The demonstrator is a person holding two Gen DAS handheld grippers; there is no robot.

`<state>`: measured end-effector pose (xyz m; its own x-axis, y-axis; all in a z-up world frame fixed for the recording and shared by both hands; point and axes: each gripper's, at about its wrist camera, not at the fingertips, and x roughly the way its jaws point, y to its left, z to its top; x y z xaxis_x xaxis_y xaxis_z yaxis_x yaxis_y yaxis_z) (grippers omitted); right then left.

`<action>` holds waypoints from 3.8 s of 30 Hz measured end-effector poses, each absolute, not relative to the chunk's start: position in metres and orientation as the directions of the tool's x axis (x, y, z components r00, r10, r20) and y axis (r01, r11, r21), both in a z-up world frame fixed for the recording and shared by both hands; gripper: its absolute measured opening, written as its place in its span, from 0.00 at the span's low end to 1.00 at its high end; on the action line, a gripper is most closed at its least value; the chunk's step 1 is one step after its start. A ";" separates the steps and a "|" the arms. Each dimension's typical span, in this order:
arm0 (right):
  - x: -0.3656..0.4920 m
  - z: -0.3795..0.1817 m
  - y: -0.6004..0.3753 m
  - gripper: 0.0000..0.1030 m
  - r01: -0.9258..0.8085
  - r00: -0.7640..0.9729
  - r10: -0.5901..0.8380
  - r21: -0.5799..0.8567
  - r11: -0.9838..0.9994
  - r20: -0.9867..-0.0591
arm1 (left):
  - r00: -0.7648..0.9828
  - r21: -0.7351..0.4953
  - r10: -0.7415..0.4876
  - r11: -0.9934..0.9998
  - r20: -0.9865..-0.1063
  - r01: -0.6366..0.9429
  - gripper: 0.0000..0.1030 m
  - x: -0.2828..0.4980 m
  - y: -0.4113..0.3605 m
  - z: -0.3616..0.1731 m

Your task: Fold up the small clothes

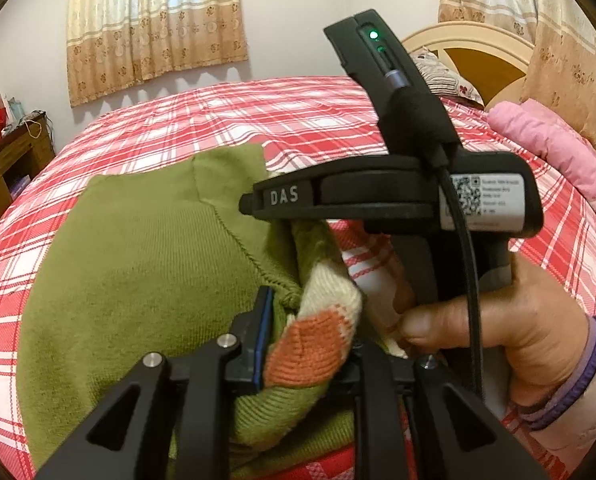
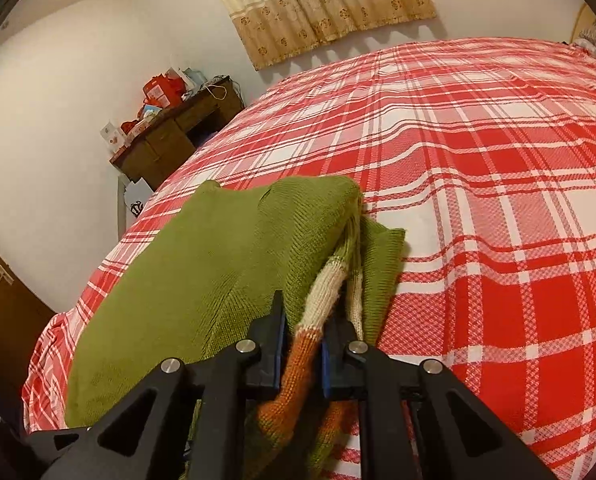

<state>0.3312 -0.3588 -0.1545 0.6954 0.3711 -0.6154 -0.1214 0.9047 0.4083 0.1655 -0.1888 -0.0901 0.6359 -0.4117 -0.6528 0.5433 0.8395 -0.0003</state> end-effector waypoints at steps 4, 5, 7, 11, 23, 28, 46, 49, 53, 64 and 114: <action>0.330 -0.154 -0.359 0.17 -0.108 0.702 0.350 0.393 0.913 -0.620 | 0.642 0.016 -0.403 0.840 -0.653 0.543 0.24 0.168 -0.190 -0.088; 0.329 -0.154 -0.358 0.21 -0.102 0.705 0.342 0.388 0.916 -0.622 | 0.643 0.019 -0.404 0.838 -0.651 0.546 0.24 0.166 -0.188 -0.087; 0.329 -0.153 -0.356 0.22 -0.099 0.709 0.328 0.372 0.923 -0.625 | 0.645 0.033 -0.400 0.834 -0.651 0.551 0.25 0.158 -0.181 -0.085; 0.328 -0.152 -0.356 0.28 -0.093 0.711 0.318 0.364 0.927 -0.627 | 0.646 0.012 -0.432 0.826 -0.630 0.564 0.36 0.137 -0.151 -0.075; 0.234 -0.158 -0.407 0.53 0.144 0.780 0.262 0.570 0.809 -0.568 | 0.793 0.010 -0.300 0.933 -0.530 0.360 0.76 0.136 -0.051 -0.070; 0.185 -0.101 -0.355 0.53 -0.068 0.819 0.280 0.399 0.914 -0.501 | 0.706 -0.109 -0.296 0.948 -0.643 0.298 0.78 0.164 -0.038 -0.108; 0.193 -0.152 -0.298 0.28 -0.179 0.615 0.403 0.378 0.908 -0.677 | 0.686 -0.175 -0.324 0.944 -0.651 0.280 0.97 0.159 -0.025 -0.118; 0.193 -0.156 -0.301 0.28 -0.166 0.627 0.418 0.411 0.896 -0.658 | 0.686 -0.178 -0.327 0.943 -0.650 0.280 0.98 0.160 -0.025 -0.118; 0.199 -0.158 -0.296 0.28 -0.157 0.643 0.413 0.416 0.895 -0.645 | 0.689 -0.170 -0.320 0.945 -0.651 0.278 0.98 0.160 -0.025 -0.118; 0.190 -0.139 -0.274 0.29 -0.256 0.589 0.347 0.240 0.937 -0.730 | 0.686 -0.180 -0.328 0.943 -0.649 0.280 0.99 0.160 -0.023 -0.117; 0.298 -0.127 -0.302 0.13 -0.048 0.694 0.093 0.083 0.995 -0.714 | 0.752 -0.042 -0.212 0.970 -0.624 0.239 0.99 0.250 -0.064 -0.087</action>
<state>0.2980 -0.3023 -0.1273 0.6938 0.0928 -0.7142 -0.0478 0.9954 0.0829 0.2498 -0.0639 -0.0871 0.7520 -0.2125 -0.6239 0.2391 0.9701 -0.0421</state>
